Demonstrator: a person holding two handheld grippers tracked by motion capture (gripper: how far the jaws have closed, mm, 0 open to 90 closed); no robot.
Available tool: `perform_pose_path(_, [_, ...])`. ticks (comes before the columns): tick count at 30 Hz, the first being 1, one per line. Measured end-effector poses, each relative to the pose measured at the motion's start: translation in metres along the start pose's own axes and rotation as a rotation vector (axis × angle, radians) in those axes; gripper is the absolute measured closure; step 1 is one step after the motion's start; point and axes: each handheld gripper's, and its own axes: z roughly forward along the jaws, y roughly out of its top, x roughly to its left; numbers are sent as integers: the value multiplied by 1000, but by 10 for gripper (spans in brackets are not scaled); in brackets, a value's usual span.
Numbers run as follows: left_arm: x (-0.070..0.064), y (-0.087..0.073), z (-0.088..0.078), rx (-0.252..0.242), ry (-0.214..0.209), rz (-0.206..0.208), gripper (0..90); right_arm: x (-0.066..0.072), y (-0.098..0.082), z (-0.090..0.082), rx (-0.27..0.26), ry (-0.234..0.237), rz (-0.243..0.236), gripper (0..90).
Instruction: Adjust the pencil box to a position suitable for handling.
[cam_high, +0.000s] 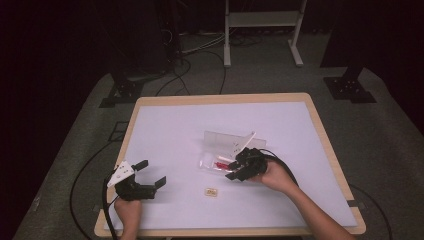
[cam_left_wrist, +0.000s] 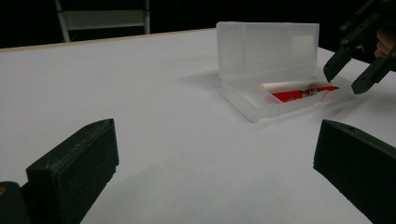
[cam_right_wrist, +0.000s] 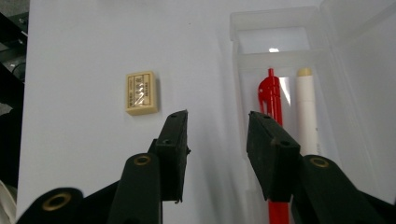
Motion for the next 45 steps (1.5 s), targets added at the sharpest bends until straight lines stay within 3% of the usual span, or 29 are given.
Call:
perform_pose_path(8, [0,0,0,1,0,1,0,11,1,5,1,21,-15,548])
perform_pose_path(45, [0,0,0,6,0,1,0,33,10,29,19,95,-58,486])
